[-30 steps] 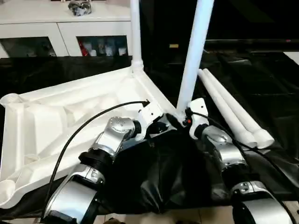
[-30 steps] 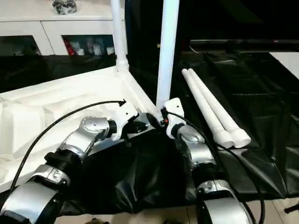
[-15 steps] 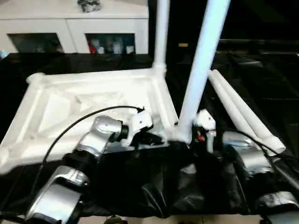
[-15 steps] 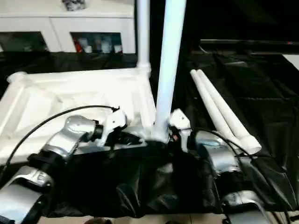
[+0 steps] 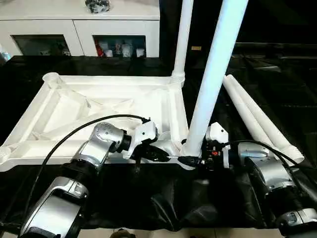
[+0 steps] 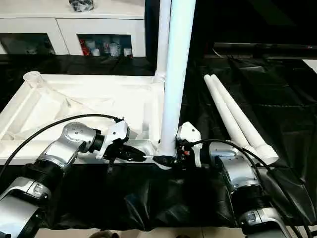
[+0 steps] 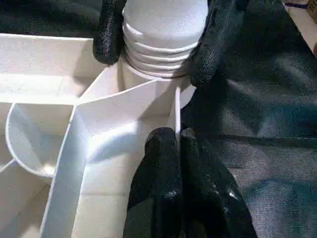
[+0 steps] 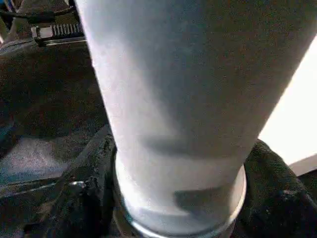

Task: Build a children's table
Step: Rotate leg to tighten

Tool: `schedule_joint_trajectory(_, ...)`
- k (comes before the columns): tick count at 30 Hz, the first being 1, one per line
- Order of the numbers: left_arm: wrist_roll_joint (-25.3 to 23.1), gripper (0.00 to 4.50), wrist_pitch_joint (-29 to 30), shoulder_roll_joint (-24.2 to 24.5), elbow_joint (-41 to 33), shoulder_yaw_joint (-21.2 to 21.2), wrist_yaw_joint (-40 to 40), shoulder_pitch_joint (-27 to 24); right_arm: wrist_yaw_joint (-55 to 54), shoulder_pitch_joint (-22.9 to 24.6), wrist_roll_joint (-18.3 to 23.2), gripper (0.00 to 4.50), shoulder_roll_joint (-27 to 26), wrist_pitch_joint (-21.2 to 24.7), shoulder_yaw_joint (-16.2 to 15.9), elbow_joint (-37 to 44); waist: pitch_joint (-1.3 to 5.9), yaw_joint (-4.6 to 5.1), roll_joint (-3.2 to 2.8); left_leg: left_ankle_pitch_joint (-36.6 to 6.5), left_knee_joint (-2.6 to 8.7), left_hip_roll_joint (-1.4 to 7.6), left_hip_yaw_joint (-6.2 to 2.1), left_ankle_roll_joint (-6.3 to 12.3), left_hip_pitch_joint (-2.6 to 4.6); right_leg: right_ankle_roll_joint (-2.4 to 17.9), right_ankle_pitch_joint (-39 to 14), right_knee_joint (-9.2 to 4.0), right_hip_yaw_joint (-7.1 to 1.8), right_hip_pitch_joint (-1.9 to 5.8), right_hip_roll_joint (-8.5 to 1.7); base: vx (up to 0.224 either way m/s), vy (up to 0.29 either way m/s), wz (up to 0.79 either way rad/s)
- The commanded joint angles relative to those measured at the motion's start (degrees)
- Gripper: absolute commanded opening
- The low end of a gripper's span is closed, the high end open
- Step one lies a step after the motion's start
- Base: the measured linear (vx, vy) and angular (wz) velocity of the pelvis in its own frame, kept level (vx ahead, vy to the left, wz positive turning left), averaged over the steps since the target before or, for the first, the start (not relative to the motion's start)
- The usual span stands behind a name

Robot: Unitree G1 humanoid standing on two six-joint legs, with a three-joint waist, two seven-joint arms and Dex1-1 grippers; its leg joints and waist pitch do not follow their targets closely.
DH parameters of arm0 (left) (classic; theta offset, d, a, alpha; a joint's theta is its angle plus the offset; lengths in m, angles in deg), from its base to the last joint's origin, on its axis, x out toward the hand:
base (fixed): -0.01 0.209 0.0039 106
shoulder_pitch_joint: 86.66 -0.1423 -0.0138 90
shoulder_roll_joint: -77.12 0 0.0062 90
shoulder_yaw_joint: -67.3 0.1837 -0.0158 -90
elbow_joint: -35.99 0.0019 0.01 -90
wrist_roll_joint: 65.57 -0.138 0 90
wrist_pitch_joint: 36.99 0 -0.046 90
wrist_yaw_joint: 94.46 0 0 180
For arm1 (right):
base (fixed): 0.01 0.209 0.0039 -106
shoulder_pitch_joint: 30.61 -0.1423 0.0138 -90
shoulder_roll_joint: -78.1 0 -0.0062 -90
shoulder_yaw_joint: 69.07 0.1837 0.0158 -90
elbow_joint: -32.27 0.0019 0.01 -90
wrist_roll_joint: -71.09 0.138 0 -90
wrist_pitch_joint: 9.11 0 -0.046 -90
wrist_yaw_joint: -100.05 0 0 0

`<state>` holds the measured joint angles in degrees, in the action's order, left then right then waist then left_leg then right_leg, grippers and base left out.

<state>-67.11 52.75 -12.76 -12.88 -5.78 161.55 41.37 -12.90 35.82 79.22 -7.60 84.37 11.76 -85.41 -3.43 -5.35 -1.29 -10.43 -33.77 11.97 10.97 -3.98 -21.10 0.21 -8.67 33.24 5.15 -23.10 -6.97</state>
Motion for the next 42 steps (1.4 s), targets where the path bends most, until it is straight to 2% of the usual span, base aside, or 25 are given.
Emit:
schedule_joint_trajectory(1, 0.57, 0.0, 0.93, -2.82, -1.6, -0.69, -4.25, 0.93, -3.33, 0.65, 0.56, 2.72, -3.05, 1.71, -0.94, -0.29, 4.26, 0.09, 0.67, -13.36, 4.34, 1.34, -0.19, 3.01, 0.61, 13.44, -15.25, -3.1, -2.14, 2.81, -1.7, 0.0, 0.0, 0.0)
schedule_joint_trajectory(3, -0.17, 0.0, 2.49, -4.93, -0.52, -1.37, -9.27, 1.87, -11.14, -0.53, -0.42, 2.72, -5.97, 1.76, 1.08, -2.99, 4.17, 0.46, 0.68, -14.12, 4.4, 1.26, -0.24, 2.09, 0.7, 12.93, -17.07, -3.29, -2.22, 2.6, -1.78, 0.0, 0.0, 0.0)
schedule_joint_trajectory(4, -0.62, 0.0, 3.19, -6.3, 0.27, -1.71, -12.49, 2.58, -16.99, -1.71, -1.52, 2.72, -7.7, 1.81, 2.26, -5.5, 4.12, 0.68, 0.7, -14.7, 4.52, 1.14, -0.36, 1.42, 0.67, 12.07, -19.38, -3.56, -2.13, 2.63, -1.82, 0.0, 0.0, 0.0)
schedule_joint_trajectory(5, -0.71, 0.0, 3.26, -6.54, 0.42, -1.76, -13.05, 2.71, -18.04, -1.93, -1.72, 2.72, -8.0, 1.85, 2.48, -5.98, 4.03, 1.02, 0.81, -14.92, 4.57, 0.9, -0.42, 0.83, 0.55, 11.05, -21.42, -3.82, -2.06, 2.65, -1.76, 0.0, 0.0, 0.0)
schedule_joint_trajectory(6, -1.01, 0.0, 3.82, -7.71, 1.17, -2.09, -15.71, 3.37, -22.06, -2.82, -2.63, 2.72, -9.15, 1.86, 3.1, -7.86, 4.09, 1.11, 0.77, -14.82, 4.56, 0.9, -0.53, 0.4, 0.54, 10.7, -21.85, -3.7, -2.01, 2.68, -1.76, 0.0, 0.0, 0.0)
schedule_joint_trajectory(7, -1.37, 0.0, 5.37, -9.99, 2.78, -2.94, -20.9, 4.74, -27.94, -4.08, -4.09, 2.72, -11.08, 1.06, 3.64, -10.71, 4.08, 1.35, 0.7, -15.1, 4.56, 0.86, -0.55, 0.23, 0.69, 10.45, -22.05, -3.94, -2.02, 2.55, -1.74, 0.0, 0.0, 0.0)
schedule_joint_trajectory(9, -1.47, 0.0, 5.87, -10.64, 3.23, -3.22, -22.45, 5.12, -29.49, -4.34, -4.46, 2.72, -11.63, 0.9, 3.75, -11.31, 4.05, 1.81, 0.82, -15.84, 4.46, 0.73, -0.48, 0.14, 0.81, 10.51, -22.16, -4.1, -2.01, 2.4, -1.61, 0.0, 0.0, 0.0)
schedule_joint_trajectory(10, -2.4, 0.0, 6.51, -13.29, 5.45, -3.79, -28.85, 6.71, -36.66, -5.75, -5.14, 2.72, -14.46, 0.88, 4.89, -13.6, 4.09, 1.94, 0.92, -15.51, 4.4, 0.62, -0.44, 0.74, 0.56, 10.4, -21.75, -4.09, -2.05, 2.55, -1.54, 0.0, 0.0, 0.0)
schedule_joint_trajectory(11, -2.6, 0.0, 6.6, -13.76, 5.83, -3.88, -29.99, 6.97, -38.25, -6.06, -5.4, 2.72, -14.96, 0.85, 5.1, -14.09, 4.08, 1.99, 0.68, -15.12, 4.43, 0.67, -0.43, 0.69, 0.66, 10.44, -21.47, -4.12, -2.13, 2.37, -1.58, 0.0, 0.0, 0.0)
schedule_joint_trajectory(13, -3.28, 0.0, 6.7, -15.14, 6.82, -4.01, -33.06, 7.6, -42.85, -7.05, -6.47, 2.72, -16.31, 0.25, 5.57, -15.7, 4.23, 2.01, 0.73, -14.77, 4.38, 0.58, -0.47, 0.82, 0.66, 10.25, -21.09, -4.15, -1.97, 2.51, -1.5, 0.0, 0.0, 0.0)
schedule_joint_trajectory(15, -3.75, 0.0, 5.98, -15.94, 7.28, -3.77, -33.88, 7.63, -45.39, -7.8, -6.74, 2.72, -17.17, -1.09, 6.46, -17.04, 4.23, 2.03, 0.64, -14.58, 4.39, 0.61, -0.42, 1.25, 0.54, 10.4, -19.65, -4.13, -1.99, 2.54, -1.47, 0.0, 0.0, 0.0)
schedule_joint_trajectory(17, -3.81, 0.0, 5.09, -16.37, 7.57, -3.57, -33.32, 7.5, -46.58, -8.46, -5.84, 3.42, -17.86, -2.0, 7.97, -18.08, 4.31, 2.07, 0.55, -14.37, 4.35, 0.58, -0.36, 1.94, 0.44, 11.01, -17.63, -3.93, -2.02, 2.62, -1.4, 0.0, 0.0, 0.0)
schedule_joint_trajectory(20, -3.68, 0.0, 4.79, -16.51, 7.69, -3.31, -32.5, 7.39, -46.82, -8.95, -4.69, 3.48, -18.22, -2.28, 9.29, -18.62, 4.38, 2.05, 0.42, -14.05, 4.33, 0.63, -0.35, 2.48, 0.46, 11.67, -15.89, -3.74, -2.01, 2.7, -1.38, 0.0, 0.0, 0.0)
schedule_joint_trajectory(22, -3.55, 0.0, 4.23, -16.45, 7.89, -3.11, -31.97, 7.44, -47.52, -9.05, -5.28, 3.77, -18.07, -3.0, 9.1, -18.76, 4.4, 2.04, 0.41, -13.96, 4.31, 0.61, -0.31, 2.59, 0.48, 11.84, -15.35, -3.69, -2.0, 2.72, -1.34, 0.0, 0.0, 0.0)
schedule_joint_trajectory(27, -3.76, 0.0, 2.46, -16.17, 7.71, -2.63, -30.92, 7.04, -48.21, -8.43, -5.9, 3.85, -16.66, -4.84, 9.19, -17.11, 4.36, 1.91, 0.46, -14.28, 4.33, 0.68, -0.26, 2.69, 0.58, 11.99, -15.9, -3.76, -2.05, 2.67, -1.43, 0.0, 0.0, 0.0)
schedule_joint_trajectory(29, -3.78, 0.0, 2.45, -16.26, 7.69, -2.72, -30.96, 6.79, -47.85, -7.28, -5.73, 3.85, -15.48, -5.16, 10.07, -14.54, 4.4, 1.64, 0.52, -13.45, 4.26, 0.75, -0.17, 3.0, 0.66, 12.05, -14.67, -3.68, -2.11, 2.68, -1.38, 0.0, 0.0, 0.0)
schedule_joint_trajectory(30, -3.58, 0.0, 2.32, -16.38, 8.03, -3.11, -31.4, 6.94, -47.81, -6.15, -5.39, 3.85, -14.78, -4.97, 10.68, -12.2, 4.41, 1.62, 0.74, -12.74, 4.23, 0.76, -0.12, 3.31, 0.59, 12.22, -13.69, -3.55, -2.15, 2.75, -1.31, 0.0, 0.0, 0.0)
schedule_joint_trajectory(32, -3.01, 0.44, 1.74, -16.5, 9.02, -4.05, -32.09, 7.47, -47.44, -3.69, -4.35, 3.88, -13.42, -4.21, 11.84, -7.45, 4.46, 1.07, 0.96, -11.3, 4.1, 0.76, -0.02, 4.2, 0.59, 11.83, -13.13, -3.45, -2.22, 2.83, -1.4, 0.0, 0.0, 0.0)
schedule_joint_trajectory(33, -3.01, 0.55, 1.74, -16.5, 9.02, -4.05, -32.09, 7.47, -47.44, -3.69, -4.35, 3.88, -13.42, -4.21, 11.84, -7.45, 4.5, 0.88, 0.9, -10.9, 4.04, 0.74, 0.01, 4.48, 0.58, 11.85, -12.86, -3.42, -2.23, 2.8, -1.42, 0.0, 0.0, 0.0)
schedule_joint_trajectory(34, -1.98, 0.58, 2.04, -16.35, 9.02, -5.2, -32.16, 7.73, -47.1, -1.47, -3.79, 3.88, -12.49, -3.56, 12.31, -3.4, 4.63, 0.67, 1.18, -10.03, 4.02, 0.81, 0.0, 4.71, 0.42, 12.01, -12.24, -3.3, -2.22, 2.96, -1.54, 0.0, 0.0, 0.0)
schedule_joint_trajectory(35, -1.98, 0.66, 2.04, -16.35, 9.02, -5.2, -32.16, 7.73, -47.1, -1.47, -3.79, 3.88, -12.49, -3.56, 12.31, -3.4, 4.66, 0.44, 1.06, -9.32, 3.96, 0.85, 0.02, 4.8, 0.5, 12.2, -11.22, -3.11, -2.26, 2.92, -1.51, 0.0, 0.0, 0.0)
schedule_joint_trajectory(36, -2.16, 0.9, 0.71, -15.67, 8.93, -5.73, -33.7, 7.75, -46.06, 1.11, -2.54, 3.88, -11.61, -2.45, 12.89, 1.46, 4.57, 0.49, 1.76, -8.41, 3.96, 0.83, -0.04, 5.49, 0.18, 12.17, -9.79, -2.92, -2.23, 3.06, -1.4, 0.0, 0.0, 0.0)
schedule_joint_trajectory(38, -2.2, 0.97, -0.51, -14.79, 8.56, -6.38, -34.98, 7.56, -44.85, 3.13, -1.28, 3.88, -10.86, -1.64, 13.31, 5.14, 4.62, 0.27, 1.42, -8.07, 3.9, 0.87, -0.06, 6.17, 0.27, 11.96, -8.85, -2.76, -2.25, 2.96, -1.43, 0.0, 0.0, 0.0)
schedule_joint_trajectory(39, -2.2, 1.1, -0.51, -14.79, 8.56, -6.38, -34.98, 7.56, -44.85, 3.13, -1.28, 3.88, -10.86, -1.64, 13.31, 5.14, 4.66, 0.37, 1.79, -7.95, 3.83, 0.8, -0.03, 6.42, 0.21, 11.96, -8.5, -2.72, -2.22, 3.02, -1.34, 0.0, 0.0, 0.0)
schedule_joint_trajectory(42, -1.41, 1.1, -0.73, -11.71, 6.51, -8.12, -34.58, 6.46, -41.63, 6.09, 1.53, 3.88, -9.26, 0.02, 13.96, 10.61, 4.5, 0.34, 1.64, -8.85, 3.91, 0.79, -0.04, 6.49, 0.17, 11.54, -10.37, -2.95, -2.2, 2.97, -1.52, 0.0, 0.0, 0.0)
